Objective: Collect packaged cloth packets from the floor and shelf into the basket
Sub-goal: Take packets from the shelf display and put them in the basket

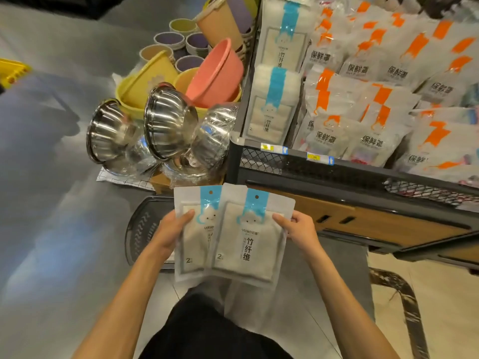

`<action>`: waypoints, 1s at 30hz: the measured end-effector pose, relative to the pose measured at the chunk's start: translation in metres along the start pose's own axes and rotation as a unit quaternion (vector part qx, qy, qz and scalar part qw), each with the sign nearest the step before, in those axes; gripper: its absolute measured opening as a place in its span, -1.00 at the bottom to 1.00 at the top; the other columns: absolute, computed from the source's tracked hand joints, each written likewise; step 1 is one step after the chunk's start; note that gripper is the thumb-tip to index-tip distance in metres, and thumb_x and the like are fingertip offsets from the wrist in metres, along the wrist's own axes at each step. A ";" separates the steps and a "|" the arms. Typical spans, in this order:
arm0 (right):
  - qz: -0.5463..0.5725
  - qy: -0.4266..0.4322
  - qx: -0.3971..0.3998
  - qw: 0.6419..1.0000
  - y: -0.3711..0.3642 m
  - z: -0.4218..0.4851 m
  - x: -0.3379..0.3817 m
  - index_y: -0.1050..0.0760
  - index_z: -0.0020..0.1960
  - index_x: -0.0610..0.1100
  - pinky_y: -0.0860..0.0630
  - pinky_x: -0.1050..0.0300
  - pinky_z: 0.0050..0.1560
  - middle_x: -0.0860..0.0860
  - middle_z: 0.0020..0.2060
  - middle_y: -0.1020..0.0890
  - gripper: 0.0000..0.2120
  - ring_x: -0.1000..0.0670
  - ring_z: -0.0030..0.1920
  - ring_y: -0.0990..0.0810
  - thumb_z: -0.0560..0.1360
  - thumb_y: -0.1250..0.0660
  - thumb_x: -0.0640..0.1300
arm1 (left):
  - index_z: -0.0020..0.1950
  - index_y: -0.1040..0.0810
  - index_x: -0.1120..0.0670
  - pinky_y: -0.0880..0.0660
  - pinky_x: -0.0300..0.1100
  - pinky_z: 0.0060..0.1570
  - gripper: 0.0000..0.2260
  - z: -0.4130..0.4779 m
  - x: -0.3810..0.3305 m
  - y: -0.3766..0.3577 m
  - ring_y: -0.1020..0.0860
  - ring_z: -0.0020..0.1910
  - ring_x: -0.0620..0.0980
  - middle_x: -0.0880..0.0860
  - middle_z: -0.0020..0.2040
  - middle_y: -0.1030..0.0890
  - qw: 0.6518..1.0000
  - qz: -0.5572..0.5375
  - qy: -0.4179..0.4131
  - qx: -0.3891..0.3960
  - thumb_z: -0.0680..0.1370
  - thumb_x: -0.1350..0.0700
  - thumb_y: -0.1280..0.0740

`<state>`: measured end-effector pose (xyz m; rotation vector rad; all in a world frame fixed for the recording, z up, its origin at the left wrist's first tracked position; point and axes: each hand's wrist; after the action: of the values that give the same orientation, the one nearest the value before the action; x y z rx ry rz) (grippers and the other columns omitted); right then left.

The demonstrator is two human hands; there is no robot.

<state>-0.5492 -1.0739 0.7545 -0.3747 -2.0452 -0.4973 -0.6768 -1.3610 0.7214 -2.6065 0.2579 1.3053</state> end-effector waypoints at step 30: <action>-0.039 0.141 -0.078 0.986 0.066 0.215 0.182 -0.64 0.00 -0.18 -0.51 0.27 -0.38 -0.01 -0.27 -0.68 -0.86 0.17 -0.38 -0.62 0.49 -0.49 -0.15 | 0.17 -0.60 0.04 -0.60 -0.02 -0.05 -0.85 0.160 -0.155 -0.056 -0.71 -0.02 0.04 0.05 0.00 -0.74 0.990 -0.061 -0.113 -0.052 0.66 0.19 -0.28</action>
<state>-0.7689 -0.9001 0.8282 -0.2999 -1.7562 -0.7201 -0.8772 -1.2546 0.7588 -2.4800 -0.0074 1.5915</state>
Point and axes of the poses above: each hand's wrist, its own z-axis towards the middle knuckle, its own y-axis out of the back of the hand, x = y × z
